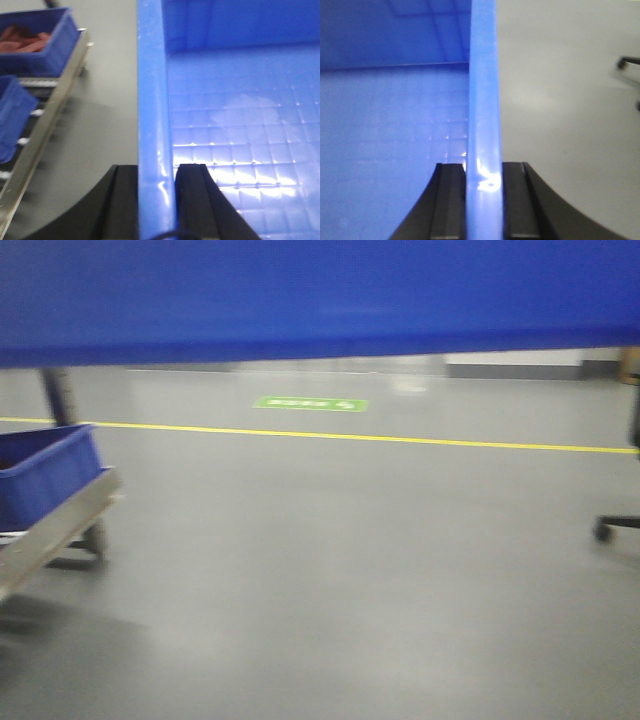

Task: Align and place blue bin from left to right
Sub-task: 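Drive the base to another shelf while holding the bin, then push the held bin onto the shelf rollers with both grippers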

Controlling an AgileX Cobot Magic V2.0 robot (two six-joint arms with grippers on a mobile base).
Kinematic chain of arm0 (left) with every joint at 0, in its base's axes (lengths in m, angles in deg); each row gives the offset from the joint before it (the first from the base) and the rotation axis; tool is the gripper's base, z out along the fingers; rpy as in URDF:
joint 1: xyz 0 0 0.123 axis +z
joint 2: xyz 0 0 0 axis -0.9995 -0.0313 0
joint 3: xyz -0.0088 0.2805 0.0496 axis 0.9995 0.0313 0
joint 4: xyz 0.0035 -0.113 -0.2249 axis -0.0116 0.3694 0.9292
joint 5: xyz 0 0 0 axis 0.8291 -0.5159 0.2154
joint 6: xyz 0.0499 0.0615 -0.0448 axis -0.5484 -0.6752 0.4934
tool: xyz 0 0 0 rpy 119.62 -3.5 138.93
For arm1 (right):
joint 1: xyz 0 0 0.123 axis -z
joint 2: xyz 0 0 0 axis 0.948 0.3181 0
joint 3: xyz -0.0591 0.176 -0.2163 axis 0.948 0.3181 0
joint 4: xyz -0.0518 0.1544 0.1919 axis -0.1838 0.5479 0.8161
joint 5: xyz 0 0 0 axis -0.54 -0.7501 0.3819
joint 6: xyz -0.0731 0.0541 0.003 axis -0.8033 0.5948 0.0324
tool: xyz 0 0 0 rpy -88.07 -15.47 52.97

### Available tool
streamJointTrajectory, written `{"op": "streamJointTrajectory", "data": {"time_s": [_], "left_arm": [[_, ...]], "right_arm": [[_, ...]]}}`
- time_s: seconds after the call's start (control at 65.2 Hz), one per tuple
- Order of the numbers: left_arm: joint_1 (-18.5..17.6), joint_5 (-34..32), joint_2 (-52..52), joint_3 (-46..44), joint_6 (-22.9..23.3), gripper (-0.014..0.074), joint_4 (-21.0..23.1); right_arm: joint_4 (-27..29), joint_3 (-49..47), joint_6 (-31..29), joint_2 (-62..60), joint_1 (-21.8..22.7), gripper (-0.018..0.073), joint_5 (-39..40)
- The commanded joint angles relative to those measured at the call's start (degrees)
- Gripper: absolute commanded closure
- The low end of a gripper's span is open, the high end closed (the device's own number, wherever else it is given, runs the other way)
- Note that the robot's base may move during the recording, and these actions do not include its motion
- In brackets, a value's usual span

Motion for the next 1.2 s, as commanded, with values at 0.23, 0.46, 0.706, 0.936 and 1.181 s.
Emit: {"op": "streamJointTrajectory", "data": {"time_s": [0.23, 0.46, 0.706, 0.936, 1.181], "left_arm": [[-0.82, -4.57, 0.34, -0.59, -0.17, 0.0707, -2.04], [-0.82, -4.57, 0.34, -0.59, -0.17, 0.0707, -2.04], [-0.82, -4.57, 0.34, -0.59, -0.17, 0.0707, -2.04], [-0.82, -4.57, 0.34, -0.59, -0.17, 0.0707, -2.04], [-0.82, -4.57, 0.34, -0.59, -0.17, 0.0707, -2.04]], "right_arm": [[-1.29, -0.58, -0.37, -0.48, -0.44, 0.0629, 13.58], [-1.29, -0.58, -0.37, -0.48, -0.44, 0.0629, 13.58], [-1.29, -0.58, -0.37, -0.48, -0.44, 0.0629, 13.58], [-1.29, -0.58, -0.37, -0.48, -0.44, 0.0629, 13.58], [-1.29, -0.58, -0.37, -0.48, -0.44, 0.0629, 13.58]]}}
